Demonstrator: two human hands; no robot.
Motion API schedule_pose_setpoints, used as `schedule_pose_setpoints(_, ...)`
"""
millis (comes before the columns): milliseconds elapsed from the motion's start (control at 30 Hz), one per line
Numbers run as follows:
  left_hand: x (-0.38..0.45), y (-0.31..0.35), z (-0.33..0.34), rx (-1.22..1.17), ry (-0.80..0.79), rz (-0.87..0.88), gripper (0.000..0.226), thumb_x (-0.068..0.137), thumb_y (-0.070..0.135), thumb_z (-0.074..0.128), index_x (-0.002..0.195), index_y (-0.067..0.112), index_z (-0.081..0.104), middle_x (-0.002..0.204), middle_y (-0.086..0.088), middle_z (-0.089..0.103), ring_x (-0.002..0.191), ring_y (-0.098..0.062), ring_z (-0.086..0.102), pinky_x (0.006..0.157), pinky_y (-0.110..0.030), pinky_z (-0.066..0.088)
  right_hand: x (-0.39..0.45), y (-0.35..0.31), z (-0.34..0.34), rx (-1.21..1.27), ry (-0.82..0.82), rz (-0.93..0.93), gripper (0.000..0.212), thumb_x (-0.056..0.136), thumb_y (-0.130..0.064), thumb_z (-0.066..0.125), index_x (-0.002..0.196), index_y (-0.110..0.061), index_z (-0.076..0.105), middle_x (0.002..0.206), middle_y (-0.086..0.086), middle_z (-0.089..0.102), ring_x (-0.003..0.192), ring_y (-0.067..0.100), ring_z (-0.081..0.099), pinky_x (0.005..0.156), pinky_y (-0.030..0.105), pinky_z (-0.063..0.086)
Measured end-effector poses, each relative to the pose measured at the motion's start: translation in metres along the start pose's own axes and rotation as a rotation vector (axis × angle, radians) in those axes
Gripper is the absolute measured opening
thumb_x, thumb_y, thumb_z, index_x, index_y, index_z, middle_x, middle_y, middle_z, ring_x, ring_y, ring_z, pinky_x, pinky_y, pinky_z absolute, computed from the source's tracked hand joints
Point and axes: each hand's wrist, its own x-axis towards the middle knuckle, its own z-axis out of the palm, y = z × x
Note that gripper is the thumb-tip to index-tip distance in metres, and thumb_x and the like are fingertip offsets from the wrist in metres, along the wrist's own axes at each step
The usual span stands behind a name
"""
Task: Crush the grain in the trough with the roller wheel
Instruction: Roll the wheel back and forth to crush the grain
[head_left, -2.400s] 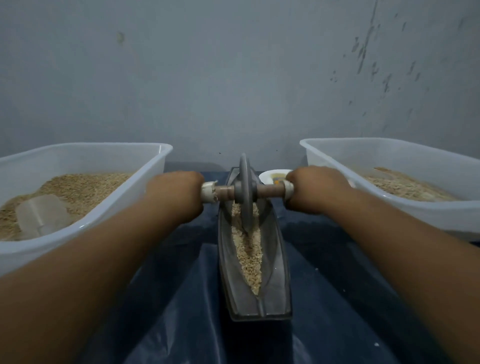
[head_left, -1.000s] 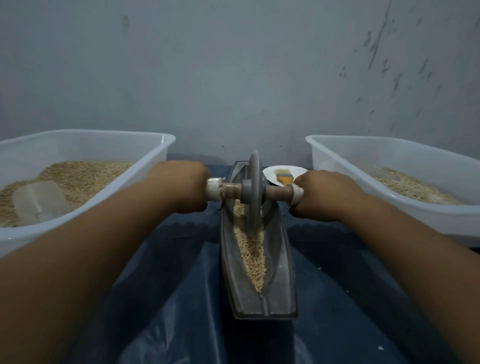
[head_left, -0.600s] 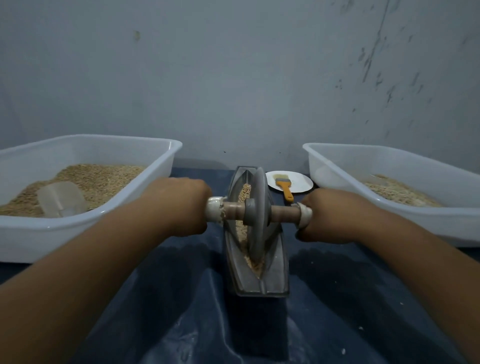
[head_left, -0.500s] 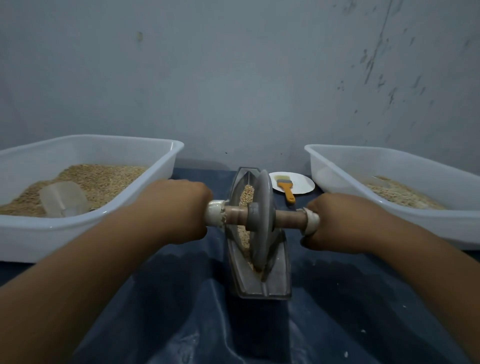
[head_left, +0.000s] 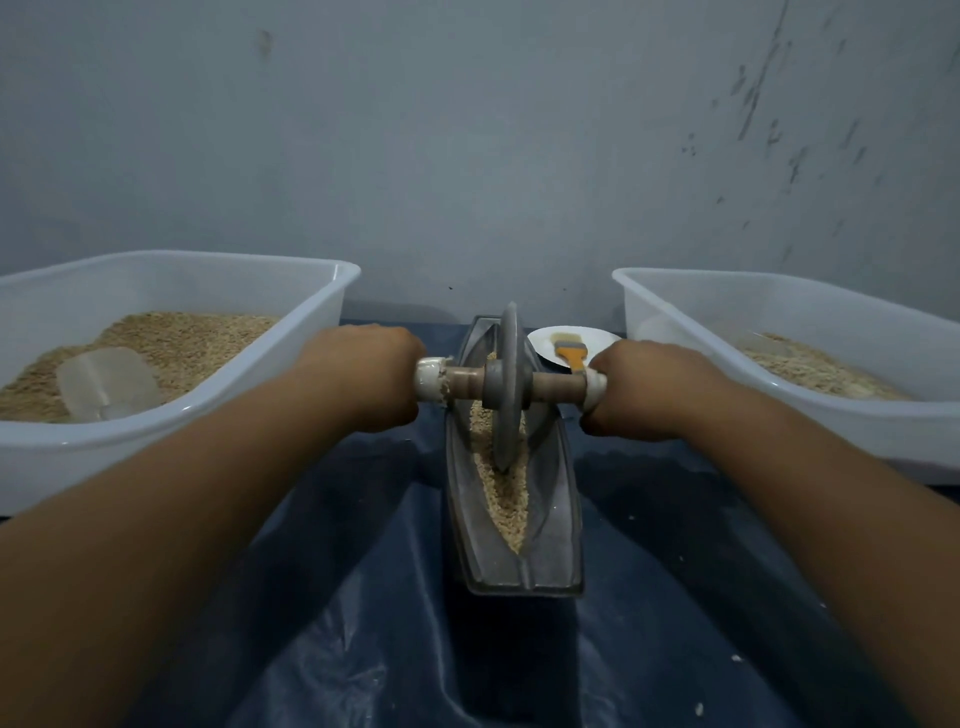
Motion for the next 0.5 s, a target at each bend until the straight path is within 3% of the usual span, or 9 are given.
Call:
schedule_pose_setpoints(200,-0.025,0.002,-0.012,0.003,-0.048,0.042,0.025,0.074,0.030,0.070,0.068,0.032,0.046,0.072,0.008,0.058,0.062,-0.007,0.053,0.054,-0.025,0.035,-0.024,-0.003,-0.008,0.016,0.009,-0.019,0.020,0.069,-0.039,0.068,0.067,-0.029,0.051,0.067,-0.008,0.058,0.062,0.010,0.054,0.051,0.024,0.035)
schedule_pose_setpoints(267,-0.037,0.004,-0.015,0.048,0.035,0.042,0.027,0.075,0.029,0.067,0.066,0.032,0.042,0.070,0.009,0.055,0.063,-0.008,0.052,0.057,-0.026,0.038,-0.037,-0.004,-0.011,0.028,-0.002,-0.026,0.019,0.071,-0.038,0.068,0.068,-0.029,0.052,0.068,-0.008,0.060,0.063,0.011,0.056,0.052,0.025,0.038)
schedule_pose_setpoints(367,-0.048,0.009,-0.016,0.155,0.232,0.054,0.030,0.076,0.028,0.062,0.063,0.031,0.035,0.063,0.009,0.046,0.056,-0.007,0.041,0.054,-0.026,0.030,-0.058,-0.002,-0.011,0.054,0.001,-0.012,0.019,0.071,-0.042,0.070,0.069,-0.031,0.054,0.069,-0.010,0.060,0.064,0.007,0.057,0.052,0.025,0.041)
schedule_pose_setpoints(500,-0.043,0.009,-0.013,0.187,0.316,0.057,0.032,0.074,0.031,0.063,0.062,0.030,0.034,0.059,0.009,0.042,0.055,-0.010,0.043,0.052,-0.025,0.028,-0.061,-0.002,-0.004,0.070,-0.006,0.022,0.021,0.074,-0.046,0.070,0.070,-0.035,0.053,0.072,-0.012,0.060,0.067,0.005,0.056,0.053,0.025,0.040)
